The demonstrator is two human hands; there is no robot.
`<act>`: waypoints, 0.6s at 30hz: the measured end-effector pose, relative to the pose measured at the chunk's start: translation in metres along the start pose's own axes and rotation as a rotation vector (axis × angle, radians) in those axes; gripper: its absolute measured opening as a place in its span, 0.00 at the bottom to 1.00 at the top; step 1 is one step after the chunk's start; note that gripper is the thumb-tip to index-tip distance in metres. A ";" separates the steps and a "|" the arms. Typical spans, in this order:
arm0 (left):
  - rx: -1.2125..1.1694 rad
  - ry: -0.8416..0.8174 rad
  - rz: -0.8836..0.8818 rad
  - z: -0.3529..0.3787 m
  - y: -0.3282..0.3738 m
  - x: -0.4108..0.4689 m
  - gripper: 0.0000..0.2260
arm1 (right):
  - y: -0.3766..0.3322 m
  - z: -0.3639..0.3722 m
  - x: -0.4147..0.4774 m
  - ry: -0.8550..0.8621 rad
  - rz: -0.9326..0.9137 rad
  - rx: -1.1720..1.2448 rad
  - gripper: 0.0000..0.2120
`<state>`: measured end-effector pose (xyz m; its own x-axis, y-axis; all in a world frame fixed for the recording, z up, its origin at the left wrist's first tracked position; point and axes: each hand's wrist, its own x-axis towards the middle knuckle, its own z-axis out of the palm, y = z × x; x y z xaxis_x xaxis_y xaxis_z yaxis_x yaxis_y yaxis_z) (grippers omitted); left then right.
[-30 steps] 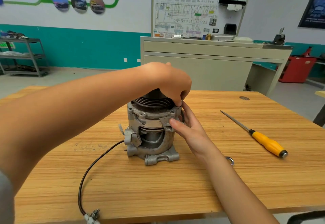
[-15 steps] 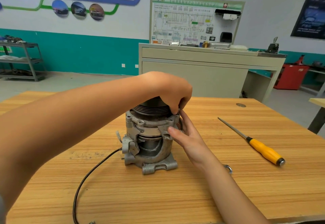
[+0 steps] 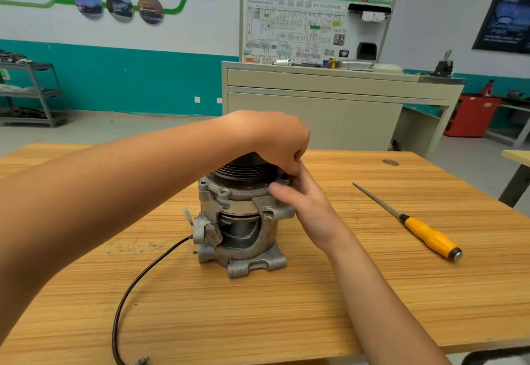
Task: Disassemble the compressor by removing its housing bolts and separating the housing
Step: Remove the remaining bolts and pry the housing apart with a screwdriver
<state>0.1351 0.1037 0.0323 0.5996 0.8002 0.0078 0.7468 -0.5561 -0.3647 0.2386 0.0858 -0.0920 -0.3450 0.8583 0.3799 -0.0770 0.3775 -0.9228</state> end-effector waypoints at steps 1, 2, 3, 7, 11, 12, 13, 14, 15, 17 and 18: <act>-0.002 0.010 0.002 0.000 -0.001 0.000 0.12 | 0.002 0.003 0.001 0.011 -0.015 -0.006 0.32; -0.008 0.021 0.007 0.001 -0.002 0.001 0.12 | 0.004 0.005 0.001 0.035 -0.016 0.016 0.27; -0.015 0.032 0.013 0.001 -0.002 0.000 0.12 | 0.005 0.005 0.001 0.054 -0.008 0.061 0.25; -0.013 0.064 0.008 0.002 -0.002 -0.001 0.12 | 0.007 0.003 0.000 0.066 0.002 0.108 0.21; -0.044 0.155 -0.002 0.001 0.002 -0.006 0.10 | 0.005 0.012 -0.002 0.090 0.007 0.063 0.17; -0.092 0.226 0.010 -0.001 0.002 -0.011 0.07 | 0.005 0.014 -0.003 0.103 0.003 0.054 0.17; -0.182 0.337 0.034 -0.002 0.001 -0.019 0.03 | 0.005 0.016 -0.004 0.122 -0.001 0.045 0.18; -0.292 0.488 0.044 -0.001 -0.002 -0.031 0.04 | 0.005 0.017 -0.005 0.143 -0.006 0.027 0.20; -0.414 0.668 0.034 0.003 -0.007 -0.048 0.08 | 0.006 0.018 -0.006 0.161 -0.012 -0.003 0.22; -0.614 1.042 -0.079 0.024 -0.020 -0.096 0.13 | 0.010 0.019 -0.009 0.183 -0.028 -0.061 0.24; -0.643 1.158 -0.203 0.043 -0.026 -0.125 0.12 | 0.012 0.021 -0.010 0.189 -0.033 -0.077 0.24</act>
<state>0.0283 0.0282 0.0010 0.1203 0.4084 0.9049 0.6611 -0.7129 0.2339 0.2216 0.0748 -0.1086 -0.1610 0.8921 0.4221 -0.0107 0.4261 -0.9046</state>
